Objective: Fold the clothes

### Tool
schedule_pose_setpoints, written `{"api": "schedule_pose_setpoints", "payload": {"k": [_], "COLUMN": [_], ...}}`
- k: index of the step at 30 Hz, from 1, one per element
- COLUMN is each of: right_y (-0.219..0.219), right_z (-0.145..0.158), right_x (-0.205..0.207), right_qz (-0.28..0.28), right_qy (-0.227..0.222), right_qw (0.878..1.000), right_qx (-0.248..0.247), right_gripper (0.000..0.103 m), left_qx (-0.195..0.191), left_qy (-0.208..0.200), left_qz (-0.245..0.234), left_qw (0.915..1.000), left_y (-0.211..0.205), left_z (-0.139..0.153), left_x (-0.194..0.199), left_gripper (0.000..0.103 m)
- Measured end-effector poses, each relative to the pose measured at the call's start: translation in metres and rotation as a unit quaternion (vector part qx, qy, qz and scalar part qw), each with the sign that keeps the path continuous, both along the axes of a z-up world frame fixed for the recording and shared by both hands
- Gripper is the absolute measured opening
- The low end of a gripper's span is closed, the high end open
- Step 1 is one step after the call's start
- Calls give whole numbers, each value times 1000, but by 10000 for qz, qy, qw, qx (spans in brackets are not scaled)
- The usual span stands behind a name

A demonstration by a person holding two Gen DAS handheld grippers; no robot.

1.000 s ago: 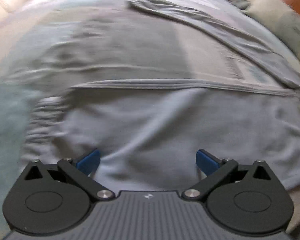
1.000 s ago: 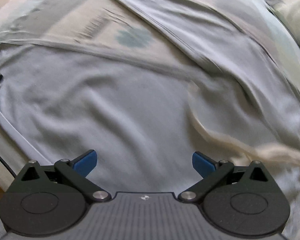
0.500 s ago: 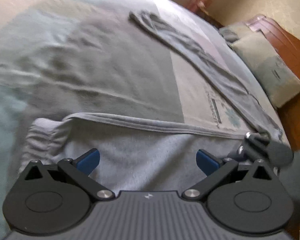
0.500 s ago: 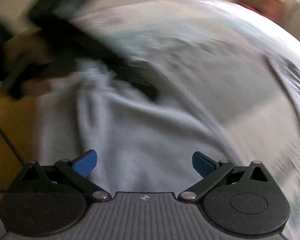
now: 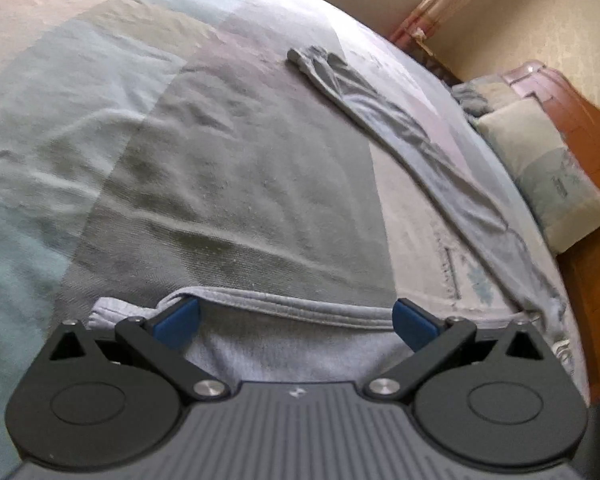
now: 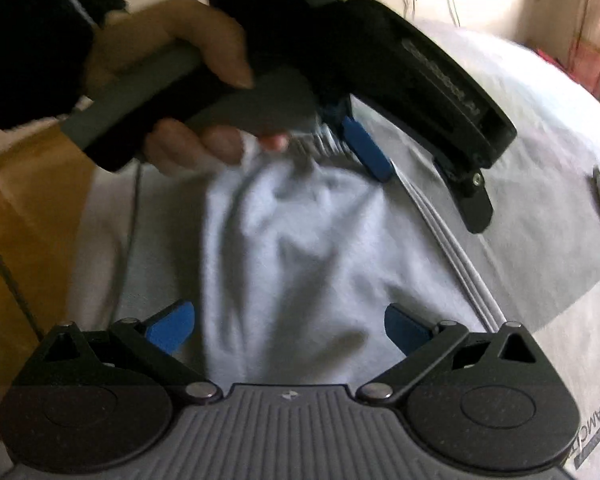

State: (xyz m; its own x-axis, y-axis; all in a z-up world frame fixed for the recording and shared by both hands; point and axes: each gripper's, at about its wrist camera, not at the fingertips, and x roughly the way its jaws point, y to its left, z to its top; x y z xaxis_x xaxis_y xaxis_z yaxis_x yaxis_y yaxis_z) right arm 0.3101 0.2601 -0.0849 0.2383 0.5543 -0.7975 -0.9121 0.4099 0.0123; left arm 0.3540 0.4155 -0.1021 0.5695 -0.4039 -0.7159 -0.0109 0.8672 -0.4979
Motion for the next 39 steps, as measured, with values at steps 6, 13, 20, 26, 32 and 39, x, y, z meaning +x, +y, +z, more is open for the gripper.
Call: {"api": "schedule_pose_setpoints", "payload": {"k": [6, 13, 20, 26, 32, 39], "right_y": [17, -24, -122, -205, -218, -214], "right_z": [-8, 22, 18, -7, -39, -48], "right_x": [-5, -16, -6, -13, -26, -25], "right_qz": [-373, -1309, -3102, -4599, -4852, -4890], "right_qy": [688, 750, 217, 218, 240, 50], "right_qw": [9969, 9872, 9504, 8873, 8736, 8722], "right_qx": [72, 517, -13, -268, -306, -131], "right_gripper": [103, 103, 103, 103, 103, 103], "left_qx": [85, 613, 1273, 2583, 2796, 2938], "left_qy": [19, 288, 341, -204, 20, 622], "left_qz": [191, -319, -535, -742, -758, -630], "left_qw": [9998, 9972, 9898, 9630, 9571, 9517], "left_y": [10, -17, -65, -116, -118, -112], "left_z": [21, 30, 15, 7, -18, -12], "left_x": [-16, -39, -72, -93, -95, -94], "left_gripper": [102, 102, 102, 102, 103, 102]}}
